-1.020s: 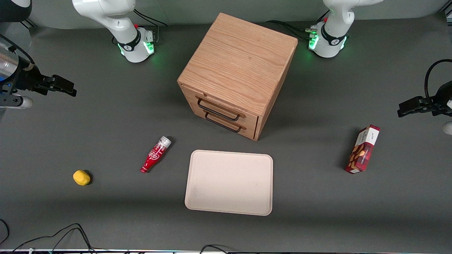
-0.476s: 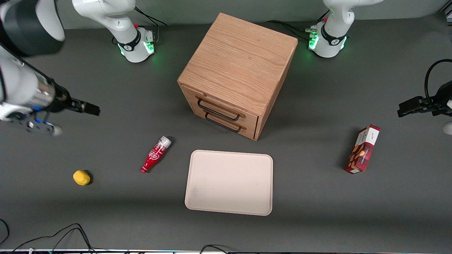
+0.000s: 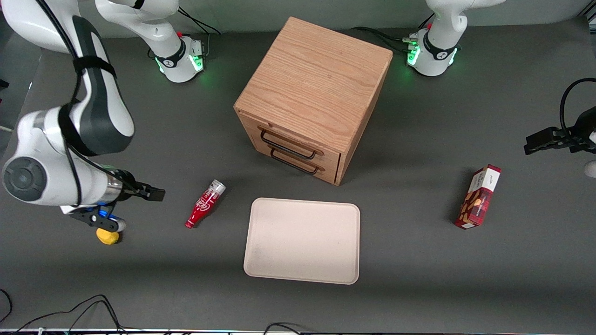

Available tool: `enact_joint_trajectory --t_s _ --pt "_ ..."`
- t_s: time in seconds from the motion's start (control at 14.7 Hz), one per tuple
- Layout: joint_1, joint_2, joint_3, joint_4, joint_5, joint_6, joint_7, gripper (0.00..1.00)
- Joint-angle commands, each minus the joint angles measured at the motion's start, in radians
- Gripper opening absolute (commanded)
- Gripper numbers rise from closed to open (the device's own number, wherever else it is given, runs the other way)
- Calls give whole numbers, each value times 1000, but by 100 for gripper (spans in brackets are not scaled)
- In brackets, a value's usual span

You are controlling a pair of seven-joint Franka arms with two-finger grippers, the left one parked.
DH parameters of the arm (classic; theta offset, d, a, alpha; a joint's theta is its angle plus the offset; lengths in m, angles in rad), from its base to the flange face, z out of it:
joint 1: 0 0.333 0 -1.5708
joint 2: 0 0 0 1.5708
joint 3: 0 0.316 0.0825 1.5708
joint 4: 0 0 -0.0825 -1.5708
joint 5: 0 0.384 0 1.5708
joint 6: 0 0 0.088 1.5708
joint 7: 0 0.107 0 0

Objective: Place coke bottle on tray
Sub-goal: 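Move the open right gripper over the red Coca-Cola bottle, then lower the right gripper and close it around the bottle's body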

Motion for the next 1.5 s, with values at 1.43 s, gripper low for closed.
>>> enact_joint_trajectory --t_s 1.43 --pt "40 105 88 -426 -144 734 560 100"
